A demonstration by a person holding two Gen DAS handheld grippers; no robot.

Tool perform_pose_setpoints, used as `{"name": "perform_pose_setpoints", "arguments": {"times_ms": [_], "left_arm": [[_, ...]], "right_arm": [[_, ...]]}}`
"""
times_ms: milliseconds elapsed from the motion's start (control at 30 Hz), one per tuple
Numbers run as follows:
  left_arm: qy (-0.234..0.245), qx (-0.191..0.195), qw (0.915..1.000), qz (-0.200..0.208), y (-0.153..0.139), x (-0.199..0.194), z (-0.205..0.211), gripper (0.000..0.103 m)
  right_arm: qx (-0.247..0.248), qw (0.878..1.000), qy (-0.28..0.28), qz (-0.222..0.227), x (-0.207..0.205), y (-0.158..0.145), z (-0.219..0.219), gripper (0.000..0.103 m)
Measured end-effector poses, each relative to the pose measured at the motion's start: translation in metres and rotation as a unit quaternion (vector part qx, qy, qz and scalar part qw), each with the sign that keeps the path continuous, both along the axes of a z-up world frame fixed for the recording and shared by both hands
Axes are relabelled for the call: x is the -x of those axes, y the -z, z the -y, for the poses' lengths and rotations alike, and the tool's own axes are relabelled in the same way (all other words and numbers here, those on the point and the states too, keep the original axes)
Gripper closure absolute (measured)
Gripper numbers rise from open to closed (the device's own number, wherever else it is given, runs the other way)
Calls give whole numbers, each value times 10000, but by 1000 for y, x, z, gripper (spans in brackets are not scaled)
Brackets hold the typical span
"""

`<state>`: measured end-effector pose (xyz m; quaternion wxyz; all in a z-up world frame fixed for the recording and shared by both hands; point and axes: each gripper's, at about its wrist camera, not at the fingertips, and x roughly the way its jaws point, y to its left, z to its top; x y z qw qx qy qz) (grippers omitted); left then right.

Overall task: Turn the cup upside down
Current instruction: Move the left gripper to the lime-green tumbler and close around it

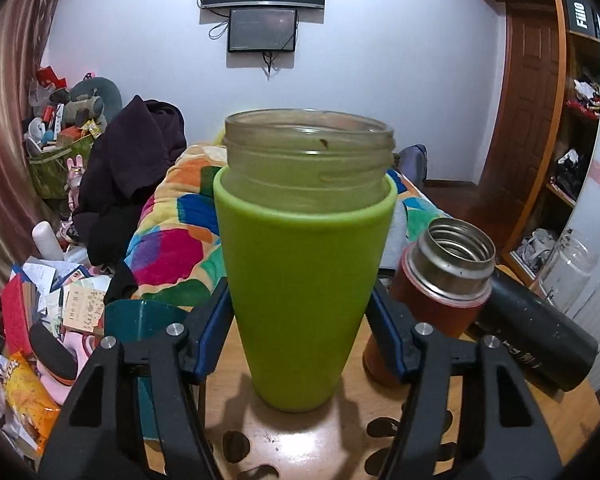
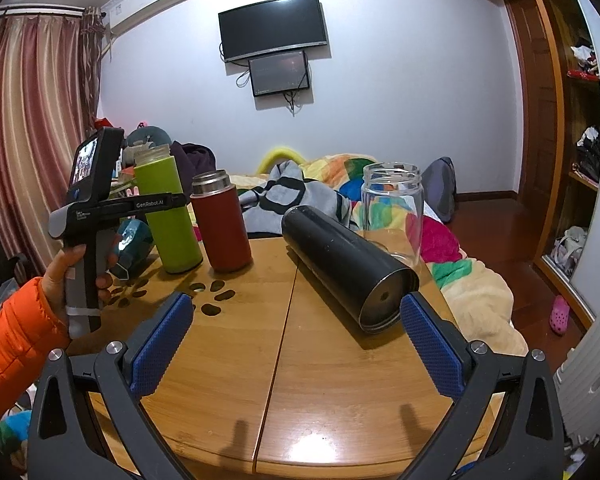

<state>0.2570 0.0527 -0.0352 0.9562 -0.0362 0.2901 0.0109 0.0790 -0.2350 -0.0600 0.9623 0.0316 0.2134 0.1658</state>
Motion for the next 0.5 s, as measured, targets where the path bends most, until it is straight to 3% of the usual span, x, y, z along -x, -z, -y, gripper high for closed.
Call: {"name": "perform_pose_setpoints", "arguments": {"times_ms": [200,500], "left_arm": [[116,-31,9998,-136,-6,26,4,40],[661,-88,9978,65,-11,105,39,39]], "right_arm": [[28,10000,-48,53,2,-1,-2,0],[92,9982,-529,271,17,11,-10,0]]}}
